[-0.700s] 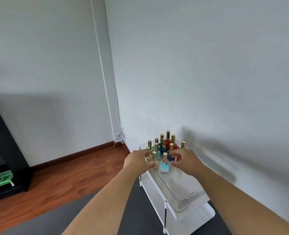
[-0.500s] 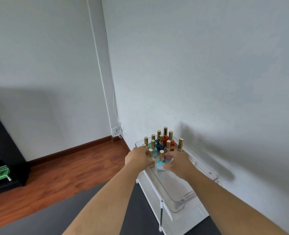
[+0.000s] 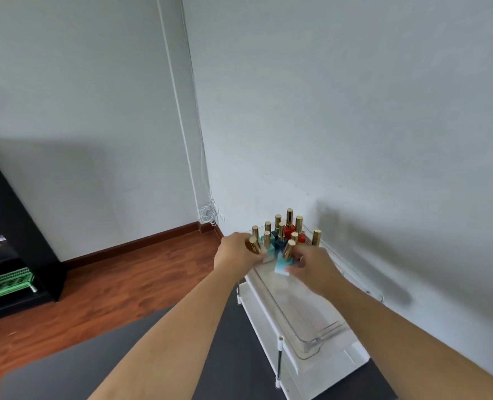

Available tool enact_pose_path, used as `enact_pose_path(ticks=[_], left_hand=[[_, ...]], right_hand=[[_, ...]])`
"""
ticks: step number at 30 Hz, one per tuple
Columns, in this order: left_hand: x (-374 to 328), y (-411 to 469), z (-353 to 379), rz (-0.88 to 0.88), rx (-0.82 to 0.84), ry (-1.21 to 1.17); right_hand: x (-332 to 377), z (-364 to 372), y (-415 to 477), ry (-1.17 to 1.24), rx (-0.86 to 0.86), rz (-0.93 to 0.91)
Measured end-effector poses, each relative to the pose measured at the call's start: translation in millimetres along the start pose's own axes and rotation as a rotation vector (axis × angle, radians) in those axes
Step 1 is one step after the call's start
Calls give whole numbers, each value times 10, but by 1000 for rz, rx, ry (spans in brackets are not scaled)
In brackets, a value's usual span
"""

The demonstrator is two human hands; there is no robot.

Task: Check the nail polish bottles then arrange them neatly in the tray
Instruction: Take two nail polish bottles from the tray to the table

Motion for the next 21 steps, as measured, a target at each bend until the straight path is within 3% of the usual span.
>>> enact_pose_path(ticks=[4,9,14,21], left_hand=[[211,-137,-556,83,-179,-183],[951,-547,-1174,4,-326,-18],[2148,-1198,-1368,-229,-243,47],[3453,-1960,-1008,-479,-70,63]], right_hand=[[474,-39,92,-5,-48,-98],[1300,620,87,69,66,-251],[1606,1800,-126,94,287,-263],[1289,3063,-537,36,496,-113]])
Point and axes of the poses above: each hand's wrist, its own y-axis towards the middle knuckle, its own z-axis out of the palm, x = y × z, the point moved 6 cm from there along y, towards the middle knuckle, and after that the axes turned 7 degrees about y, right-handed, at the moved point
